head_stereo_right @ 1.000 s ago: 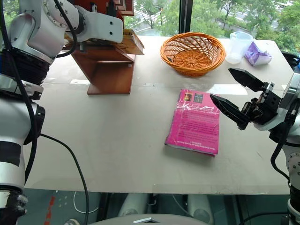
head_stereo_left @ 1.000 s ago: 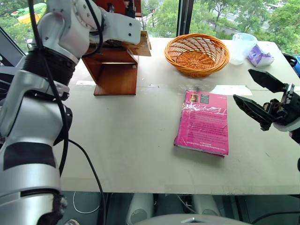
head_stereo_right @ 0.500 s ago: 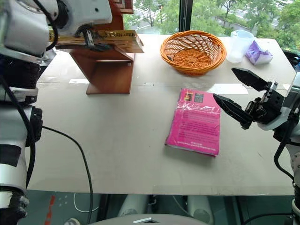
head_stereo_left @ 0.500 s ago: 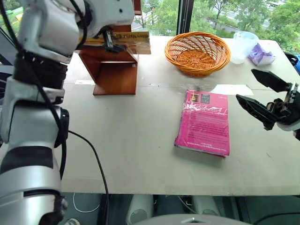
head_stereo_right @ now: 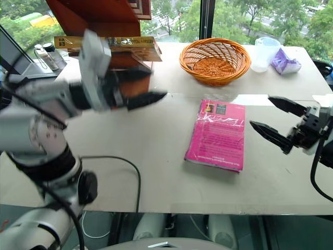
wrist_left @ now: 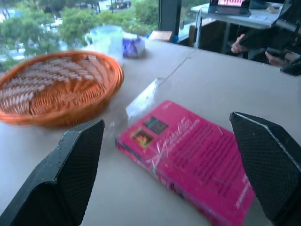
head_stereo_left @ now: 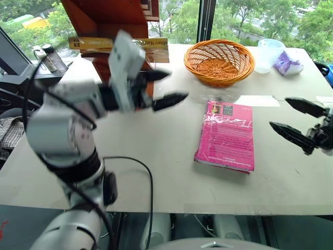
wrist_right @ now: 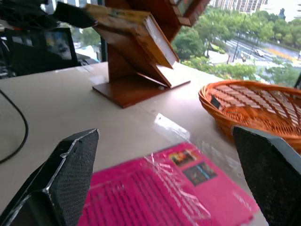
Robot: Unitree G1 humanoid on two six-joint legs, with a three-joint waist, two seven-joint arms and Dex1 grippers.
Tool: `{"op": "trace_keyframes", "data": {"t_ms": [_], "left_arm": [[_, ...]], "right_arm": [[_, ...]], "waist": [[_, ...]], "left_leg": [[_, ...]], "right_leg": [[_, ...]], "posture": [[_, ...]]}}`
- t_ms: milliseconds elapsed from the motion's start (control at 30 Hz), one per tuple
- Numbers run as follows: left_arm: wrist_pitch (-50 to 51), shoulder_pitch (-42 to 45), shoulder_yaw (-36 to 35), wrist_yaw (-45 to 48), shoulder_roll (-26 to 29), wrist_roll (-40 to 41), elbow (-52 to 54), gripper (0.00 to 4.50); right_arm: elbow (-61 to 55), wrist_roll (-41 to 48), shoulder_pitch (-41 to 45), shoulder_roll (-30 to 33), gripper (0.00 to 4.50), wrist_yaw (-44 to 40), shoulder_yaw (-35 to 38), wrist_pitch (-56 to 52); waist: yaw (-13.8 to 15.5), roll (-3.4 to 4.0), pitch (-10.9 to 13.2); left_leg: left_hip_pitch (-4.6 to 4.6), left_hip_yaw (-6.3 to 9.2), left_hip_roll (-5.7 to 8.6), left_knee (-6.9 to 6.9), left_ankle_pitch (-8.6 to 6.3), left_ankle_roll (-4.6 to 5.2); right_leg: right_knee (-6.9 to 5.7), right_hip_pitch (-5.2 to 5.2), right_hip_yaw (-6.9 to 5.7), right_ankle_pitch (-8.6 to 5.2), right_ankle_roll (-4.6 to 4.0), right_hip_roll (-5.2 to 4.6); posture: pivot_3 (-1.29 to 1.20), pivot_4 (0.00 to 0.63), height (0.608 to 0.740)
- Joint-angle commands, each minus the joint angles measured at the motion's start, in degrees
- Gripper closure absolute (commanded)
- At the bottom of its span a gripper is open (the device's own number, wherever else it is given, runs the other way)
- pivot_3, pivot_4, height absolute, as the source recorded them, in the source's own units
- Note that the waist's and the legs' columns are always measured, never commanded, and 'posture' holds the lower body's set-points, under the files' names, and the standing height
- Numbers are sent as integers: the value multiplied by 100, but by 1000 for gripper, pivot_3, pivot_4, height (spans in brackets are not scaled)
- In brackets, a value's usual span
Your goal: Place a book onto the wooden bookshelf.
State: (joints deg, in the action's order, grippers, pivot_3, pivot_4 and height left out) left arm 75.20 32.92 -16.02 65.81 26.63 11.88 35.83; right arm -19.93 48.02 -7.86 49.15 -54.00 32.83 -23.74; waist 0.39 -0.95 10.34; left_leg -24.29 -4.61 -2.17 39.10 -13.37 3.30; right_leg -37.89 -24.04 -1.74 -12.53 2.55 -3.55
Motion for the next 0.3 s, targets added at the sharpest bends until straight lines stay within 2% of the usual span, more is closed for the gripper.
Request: {"op": "trace_keyframes", "data": {"t_ms": [33,167,300], "left_arm": [[-435,-681,-551,-187,214,440,374,97],[-1101,-2075,-1022,-147,635,617,118,97],[-1643,-2612,-991,-230,936,810,-111,97]], "right_arm": [[37,-281,-484,176,0,-388,646,107],[385,-712,-1332,217,0,-868,1217,242],[630,-900,-1648,186,0,-1130,1306,367]], "waist": [[27,-10,5],[40,1,-5],[49,0,-6]], "left_leg": [[-26,15,-3,4,0,0],[-14,10,1,4,-2,0],[-14,25,2,6,-6,-5]], "right_leg": [[5,-14,-9,1,-1,2],[8,-5,-23,-14,-19,-5],[19,-4,-36,-24,-5,-28]], "posture": [[0,150,733],[0,150,733],[0,150,733]]}}
